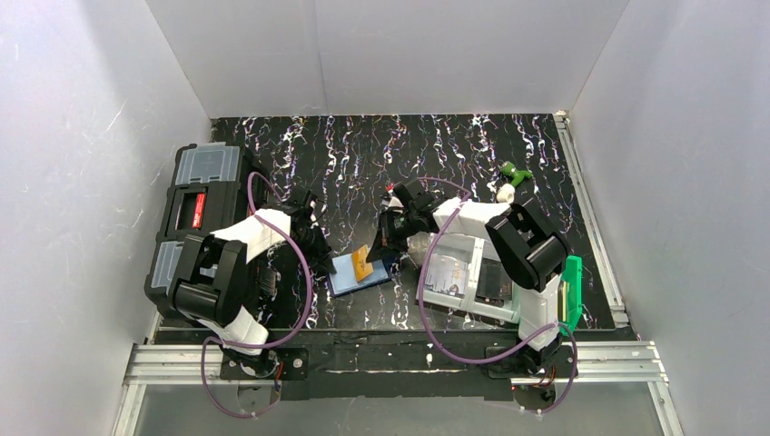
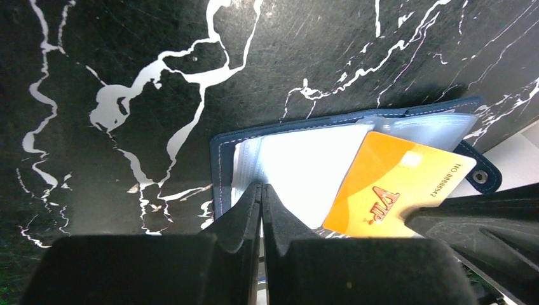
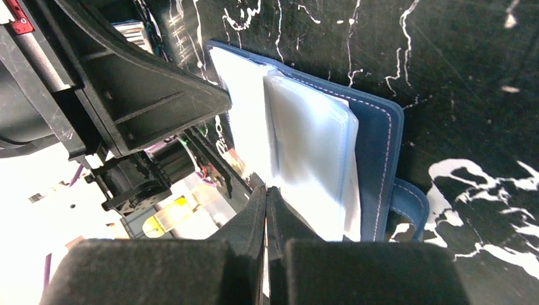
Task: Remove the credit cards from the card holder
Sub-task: Remove the credit card from the card holder.
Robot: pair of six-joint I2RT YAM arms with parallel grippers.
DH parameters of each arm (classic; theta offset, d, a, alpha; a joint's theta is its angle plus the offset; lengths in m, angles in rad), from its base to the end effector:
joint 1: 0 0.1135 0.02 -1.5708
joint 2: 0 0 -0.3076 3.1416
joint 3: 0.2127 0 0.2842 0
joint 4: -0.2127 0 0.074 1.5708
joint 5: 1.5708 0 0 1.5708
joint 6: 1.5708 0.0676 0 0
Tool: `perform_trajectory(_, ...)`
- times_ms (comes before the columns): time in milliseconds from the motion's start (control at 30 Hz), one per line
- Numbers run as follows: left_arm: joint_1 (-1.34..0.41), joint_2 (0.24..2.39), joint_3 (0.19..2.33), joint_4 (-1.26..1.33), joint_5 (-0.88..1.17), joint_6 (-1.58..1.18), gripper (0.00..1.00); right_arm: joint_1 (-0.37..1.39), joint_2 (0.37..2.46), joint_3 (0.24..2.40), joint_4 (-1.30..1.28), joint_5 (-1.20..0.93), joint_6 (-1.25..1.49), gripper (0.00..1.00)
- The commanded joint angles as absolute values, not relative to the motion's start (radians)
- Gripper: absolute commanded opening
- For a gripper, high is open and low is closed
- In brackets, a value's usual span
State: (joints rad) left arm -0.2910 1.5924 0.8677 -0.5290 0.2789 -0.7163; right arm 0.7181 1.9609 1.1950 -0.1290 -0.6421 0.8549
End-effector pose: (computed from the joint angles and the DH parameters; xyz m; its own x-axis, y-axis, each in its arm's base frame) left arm 0.2990 -0.1090 0.1497 -0.9216 -0.3829 -0.0634 -0.3276 0.8550 -0.4020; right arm 0.3190 0.3325 0.1487 -0.9960 -0.0678 -0.0581 -0.0877 0.6213 0.7786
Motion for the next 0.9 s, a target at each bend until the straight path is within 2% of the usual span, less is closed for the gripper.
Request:
perform_trajectory(0, -0.297, 1.564, 0.877, -0.623, 0.175, -0.680, 0.00, 0.712, 1.892, 1.227, -0.196, -0.606, 0.811, 0.01)
perform_trajectory(167, -0.302, 1.516, 0.913, -0.649, 0.191, -0.673, 0.00, 0.710, 1.849, 1.231, -0.221, -0.598, 0.802, 0.01)
perform_trajectory(400, -0.318, 1.451, 0.988, -0.702, 0.198, -0.666, 0.14, 0.710, 1.782, 1.243, -0.266, -0.580, 0.792, 0.01)
perform_trajectory(733, -0.328, 1.383, 1.052, -0.722, 0.254, -0.634, 0.52, 0.684, 1.614, 1.200, -0.383, -0.459, 0.774, 0.01)
perform_trajectory(867, -0.343, 1.366, 1.075, -0.723, 0.293, -0.597, 0.68, 0.641, 1.472, 1.154, -0.508, -0.307, 0.758, 0.01)
